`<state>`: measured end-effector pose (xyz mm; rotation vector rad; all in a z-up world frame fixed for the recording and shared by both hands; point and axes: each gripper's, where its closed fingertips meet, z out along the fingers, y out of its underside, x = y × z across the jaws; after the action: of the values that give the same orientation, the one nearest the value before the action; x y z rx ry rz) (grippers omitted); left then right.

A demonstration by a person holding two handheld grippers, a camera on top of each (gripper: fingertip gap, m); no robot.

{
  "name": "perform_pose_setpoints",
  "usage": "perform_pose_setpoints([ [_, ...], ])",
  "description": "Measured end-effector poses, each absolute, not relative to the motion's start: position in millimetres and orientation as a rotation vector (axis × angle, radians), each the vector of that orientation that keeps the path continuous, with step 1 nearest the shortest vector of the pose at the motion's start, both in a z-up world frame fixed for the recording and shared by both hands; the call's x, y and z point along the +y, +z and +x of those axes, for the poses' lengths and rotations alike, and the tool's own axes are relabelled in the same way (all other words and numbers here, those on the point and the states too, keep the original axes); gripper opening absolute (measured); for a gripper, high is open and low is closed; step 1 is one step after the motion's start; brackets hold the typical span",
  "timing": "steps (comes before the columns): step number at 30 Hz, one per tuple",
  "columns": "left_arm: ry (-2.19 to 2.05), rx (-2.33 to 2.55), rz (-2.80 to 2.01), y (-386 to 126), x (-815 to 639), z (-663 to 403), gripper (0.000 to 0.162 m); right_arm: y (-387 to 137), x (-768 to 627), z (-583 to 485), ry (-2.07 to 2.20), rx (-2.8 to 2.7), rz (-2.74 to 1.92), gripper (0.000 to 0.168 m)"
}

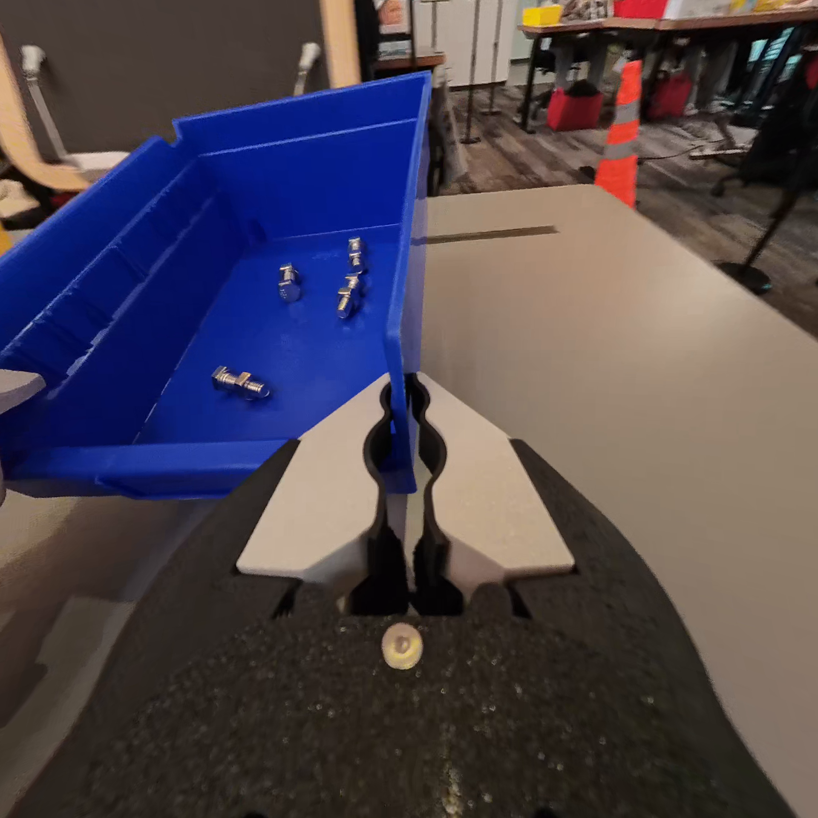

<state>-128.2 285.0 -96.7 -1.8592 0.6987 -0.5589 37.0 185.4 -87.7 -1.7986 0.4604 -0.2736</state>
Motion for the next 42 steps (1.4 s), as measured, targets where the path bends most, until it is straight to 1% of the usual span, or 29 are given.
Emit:
perform_pose_setpoints([
  [6,-0.414,0.593,-1.945,-113.7,303.6,-208.4,0.005,-112.1,237.2,-28.3,-0.140,0.334,-1.908,0.004],
  [10,-0.419,0.566,-1.981,-131.0,303.8,-225.6,0.006,-130.1,245.1,-43.3,-0.114,0.296,-1.987,0.004],
  [13,-0.374,0.652,-1.946,-131.1,297.3,-225.2,0.010,-145.6,242.7,-44.5,-0.082,0.291,-2.052,0.005],
  [15,-0.425,0.734,-1.943,-128.3,284.9,-224.7,0.021,-143.5,239.7,-48.0,-0.028,0.252,-2.049,0.009],
  [16,-0.499,0.727,-1.940,-121.0,276.6,-227.9,0.024,-140.2,236.1,-51.8,0.016,0.223,-2.039,0.013],
  [19,-0.762,0.636,-1.906,-84.7,256.8,-254.9,0.035,-115.8,218.3,-62.8,0.091,0.096,-1.924,0.028],
  [20,-0.794,0.599,-1.896,-74.1,257.4,-272.7,0.040,-109.2,211.1,-64.9,0.083,0.061,-1.907,0.031],
  [22,-0.732,0.514,-1.907,-63.8,272.4,-321.5,0.044,-98.5,196.6,-74.1,0.067,-0.030,-1.884,0.034],
  [25,-0.461,0.393,-1.980,-75.1,312.1,-408.8,0.052,-86.5,179.8,-89.0,0.017,-0.092,-1.856,0.034],
  [27,-0.308,0.376,-2.033,-92.3,337.2,-449.4,0.058,-85.0,175.5,-107.5,0.033,-0.119,-1.858,0.028],
  [29,-0.278,0.407,-2.073,-106.1,359.2,-460.4,0.068,-85.6,176.7,-145.2,0.177,-0.201,-1.873,0.028],
  [32,-0.248,0.433,-2.063,-112.9,395.4,-460.1,0.071,-90.2,183.8,-202.1,0.353,-0.351,-1.871,0.029],
  [33,-0.236,0.438,-2.054,-113.3,406.2,-460.4,0.067,-94.1,187.8,-216.3,0.376,-0.391,-1.878,0.030],
  [34,-0.217,0.439,-2.047,-114.0,415.7,-462.8,0.059,-97.3,192.2,-228.3,0.388,-0.423,-1.883,0.030],
  [35,-0.183,0.431,-2.051,-116.2,423.7,-468.2,0.047,-99.1,196.6,-239.3,0.398,-0.447,-1.879,0.031],
  [36,-0.147,0.424,-2.066,-120.5,429.9,-474.3,0.040,-100.3,200.7,-249.3,0.409,-0.466,-1.876,0.031],
  [37,-0.131,0.424,-2.080,-125.7,434.1,-478.4,0.040,-101.6,204.9,-258.1,0.418,-0.479,-1.878,0.031],
  [39,-0.177,0.422,-2.075,-131.1,439.3,-479.9,0.032,-102.2,211.7,-275.1,0.459,-0.492,-1.880,0.031],
  [40,-0.228,0.431,-2.057,-130.7,440.8,-477.5,0.025,-101.7,214.4,-283.5,0.493,-0.491,-1.879,0.031],
  [41,-0.276,0.456,-2.039,-130.5,441.2,-474.6,0.011,-101.7,217.3,-291.0,0.525,-0.482,-1.882,0.031],
  [42,-0.318,0.473,-2.029,-130.6,441.1,-472.7,0.003,-102.8,221.1,-296.8,0.545,-0.465,-1.892,0.031],
])
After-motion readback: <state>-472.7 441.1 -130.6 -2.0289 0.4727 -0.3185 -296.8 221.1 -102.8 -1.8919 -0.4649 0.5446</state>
